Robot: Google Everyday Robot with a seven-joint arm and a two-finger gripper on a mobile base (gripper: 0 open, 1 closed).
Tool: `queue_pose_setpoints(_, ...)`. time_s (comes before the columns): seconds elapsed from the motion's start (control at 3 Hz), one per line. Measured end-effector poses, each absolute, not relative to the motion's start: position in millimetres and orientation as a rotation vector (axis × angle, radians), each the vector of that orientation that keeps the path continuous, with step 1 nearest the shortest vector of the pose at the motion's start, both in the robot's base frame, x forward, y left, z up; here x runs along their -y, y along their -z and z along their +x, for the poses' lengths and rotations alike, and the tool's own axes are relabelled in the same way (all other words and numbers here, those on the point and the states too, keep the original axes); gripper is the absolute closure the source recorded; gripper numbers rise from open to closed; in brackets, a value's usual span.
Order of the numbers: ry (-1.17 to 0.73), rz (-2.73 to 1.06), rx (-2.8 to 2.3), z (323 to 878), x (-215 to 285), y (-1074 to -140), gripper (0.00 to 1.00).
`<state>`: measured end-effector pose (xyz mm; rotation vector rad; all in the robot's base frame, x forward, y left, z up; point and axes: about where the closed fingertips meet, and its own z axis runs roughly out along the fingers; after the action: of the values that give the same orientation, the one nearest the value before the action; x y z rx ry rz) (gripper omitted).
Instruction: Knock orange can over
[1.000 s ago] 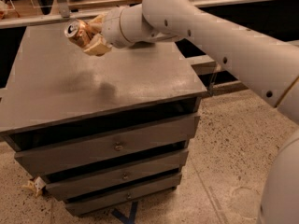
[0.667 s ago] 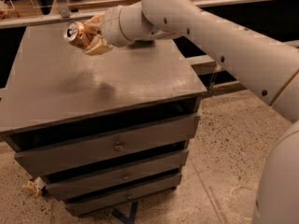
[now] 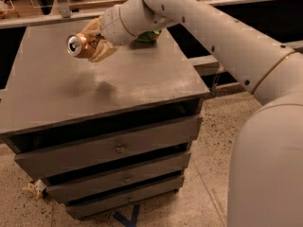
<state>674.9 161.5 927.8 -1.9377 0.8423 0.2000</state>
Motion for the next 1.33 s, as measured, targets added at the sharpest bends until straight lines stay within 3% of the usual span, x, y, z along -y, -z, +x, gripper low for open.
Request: queue_pose_setpoints(1.33,-0.007,-2.141,-0.765,655,-154,-893,1.0)
